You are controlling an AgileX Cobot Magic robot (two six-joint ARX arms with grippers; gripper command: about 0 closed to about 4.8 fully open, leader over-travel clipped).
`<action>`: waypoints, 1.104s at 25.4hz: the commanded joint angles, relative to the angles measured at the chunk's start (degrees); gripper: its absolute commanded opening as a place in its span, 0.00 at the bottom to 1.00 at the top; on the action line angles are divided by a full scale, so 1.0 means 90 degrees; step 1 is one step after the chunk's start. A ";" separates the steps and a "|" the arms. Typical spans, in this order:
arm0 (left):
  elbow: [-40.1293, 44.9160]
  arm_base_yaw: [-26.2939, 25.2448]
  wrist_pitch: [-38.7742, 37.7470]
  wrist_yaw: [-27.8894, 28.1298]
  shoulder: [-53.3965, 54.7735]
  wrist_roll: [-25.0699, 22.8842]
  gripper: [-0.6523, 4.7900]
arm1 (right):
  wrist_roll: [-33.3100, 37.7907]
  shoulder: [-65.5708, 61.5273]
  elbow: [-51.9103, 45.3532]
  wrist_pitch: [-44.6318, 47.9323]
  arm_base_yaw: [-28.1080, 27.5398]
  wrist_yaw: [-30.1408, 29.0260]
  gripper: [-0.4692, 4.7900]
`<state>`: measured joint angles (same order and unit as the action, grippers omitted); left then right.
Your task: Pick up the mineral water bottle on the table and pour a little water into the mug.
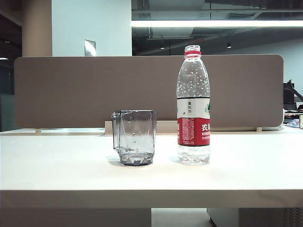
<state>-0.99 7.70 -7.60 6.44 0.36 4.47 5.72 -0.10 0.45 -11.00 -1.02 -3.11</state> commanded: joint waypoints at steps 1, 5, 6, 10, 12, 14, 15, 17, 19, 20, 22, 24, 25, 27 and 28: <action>0.0046 -0.0313 -0.0330 -0.0389 0.0005 0.0056 0.11 | -0.0015 0.0007 -0.0046 0.0102 0.0000 0.0000 0.08; 0.0051 -0.0619 -0.0340 -0.0867 0.0005 -0.0165 0.11 | -0.0015 0.0007 -0.0046 0.0104 0.0000 0.0002 0.08; 0.0051 -0.0678 -0.0338 -0.0889 0.0005 -0.0282 0.11 | -0.0015 0.0007 -0.0046 0.0104 0.0000 0.0000 0.08; 0.0053 -0.0687 -0.0335 -0.0891 0.0005 -0.0731 0.11 | -0.0015 0.0007 -0.0046 0.0104 0.0000 0.0000 0.08; 0.0053 -0.0685 -0.0333 -0.0942 0.0005 -0.0634 0.11 | -0.0015 0.0007 -0.0046 0.0104 0.0000 0.0000 0.08; 0.0051 -0.0685 -0.0333 -0.0979 0.0005 -0.0639 0.11 | -0.0015 0.0007 -0.0046 0.0104 0.0000 0.0000 0.08; 0.0051 -0.0685 -0.0330 -0.0976 0.0005 -0.0668 0.11 | -0.0015 0.0007 -0.0046 0.0104 0.0000 0.0000 0.08; 0.0051 -0.0687 -0.0328 -0.0971 0.0005 -0.0665 0.11 | -0.0015 0.0007 -0.0046 0.0104 0.0000 0.0000 0.08; 0.0051 -0.0687 -0.0328 -0.0971 0.0005 -0.0663 0.11 | -0.0015 0.0007 -0.0046 0.0104 -0.0002 0.0000 0.08; 0.0051 -0.0687 -0.0328 -0.0971 0.0005 -0.0665 0.11 | -0.0015 0.0007 -0.0046 0.0104 0.0000 0.0000 0.08; 0.0051 -0.0687 -0.0328 -0.0971 0.0005 -0.0665 0.11 | -0.0015 0.0007 -0.0046 0.0104 0.0000 0.0000 0.08; 0.0051 -0.0687 -0.0328 -0.0974 0.0005 -0.0665 0.11 | -0.0015 0.0007 -0.0046 0.0104 0.0000 0.0000 0.08; 0.0051 -0.0687 -0.0328 -0.0971 0.0005 -0.0665 0.11 | -0.0015 0.0007 -0.0046 0.0104 0.0000 0.0000 0.08; 0.0051 -0.0687 -0.0328 -0.0971 0.0005 -0.0663 0.11 | -0.0015 0.0007 -0.0046 0.0104 0.0000 0.0000 0.08; 0.0051 -0.0687 -0.0328 -0.0974 0.0005 -0.0665 0.11 | -0.0015 0.0007 -0.0046 0.0104 0.0000 0.0000 0.08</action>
<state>-0.54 1.52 -10.26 -1.98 0.36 -1.50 5.69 -0.10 0.45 -11.00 -1.02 -3.11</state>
